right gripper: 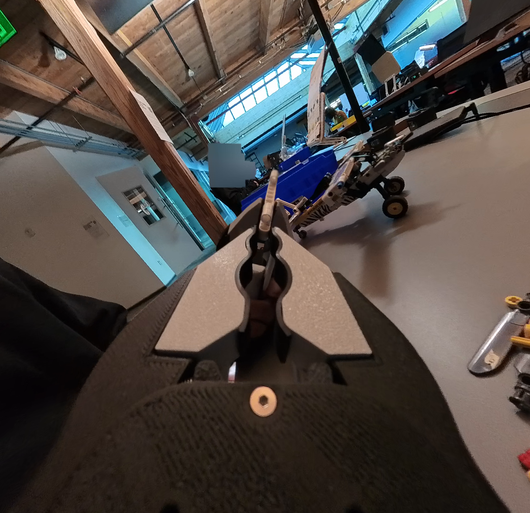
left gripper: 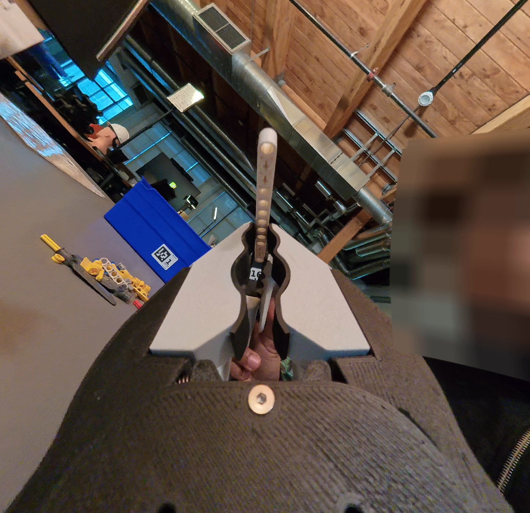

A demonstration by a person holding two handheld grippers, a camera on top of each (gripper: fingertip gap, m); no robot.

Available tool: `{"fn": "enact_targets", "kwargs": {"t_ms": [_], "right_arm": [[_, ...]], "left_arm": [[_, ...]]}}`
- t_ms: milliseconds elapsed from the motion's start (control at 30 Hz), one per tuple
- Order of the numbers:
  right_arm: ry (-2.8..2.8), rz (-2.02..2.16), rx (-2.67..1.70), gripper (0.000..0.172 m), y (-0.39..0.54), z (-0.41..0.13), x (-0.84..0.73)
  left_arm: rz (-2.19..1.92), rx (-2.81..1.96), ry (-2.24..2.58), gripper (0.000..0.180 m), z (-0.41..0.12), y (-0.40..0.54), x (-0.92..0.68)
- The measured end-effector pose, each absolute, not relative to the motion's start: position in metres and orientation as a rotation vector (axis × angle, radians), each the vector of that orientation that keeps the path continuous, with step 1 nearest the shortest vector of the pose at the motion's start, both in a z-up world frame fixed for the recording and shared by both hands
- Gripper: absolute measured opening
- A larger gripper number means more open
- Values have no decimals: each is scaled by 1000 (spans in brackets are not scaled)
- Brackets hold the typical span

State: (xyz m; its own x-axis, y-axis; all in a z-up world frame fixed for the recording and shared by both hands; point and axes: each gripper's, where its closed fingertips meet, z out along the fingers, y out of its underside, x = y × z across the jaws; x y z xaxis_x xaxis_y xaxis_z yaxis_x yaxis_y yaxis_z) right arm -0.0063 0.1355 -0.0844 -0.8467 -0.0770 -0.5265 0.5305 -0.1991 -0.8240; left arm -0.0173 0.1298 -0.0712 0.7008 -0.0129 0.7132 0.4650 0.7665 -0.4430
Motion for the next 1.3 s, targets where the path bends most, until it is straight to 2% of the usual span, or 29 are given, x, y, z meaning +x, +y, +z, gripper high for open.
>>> {"fn": "enact_targets", "kwargs": {"t_ms": [233,400,467,600,767,1300], "right_arm": [[1828,-2108,394,6,127,-86,10],[2066,-2261,198,28,144,-85,5],[2087,-2365,120,43,154,-80,3],[2064,-2385,18,52,165,-77,8],[2084,-2290,-130,43,161,-85,27],[2310,-2314,-263,24,166,-99,21]], "left_arm": [[-303,-647,-700,3,-66,128,-10],[-333,-693,-673,3,-65,136,-5],[-355,-711,-687,3,-68,140,-7],[-509,-813,-697,3,-75,155,-4],[-742,-1017,-717,4,-91,174,6],[-897,-1250,-658,6,-107,176,8]]}}
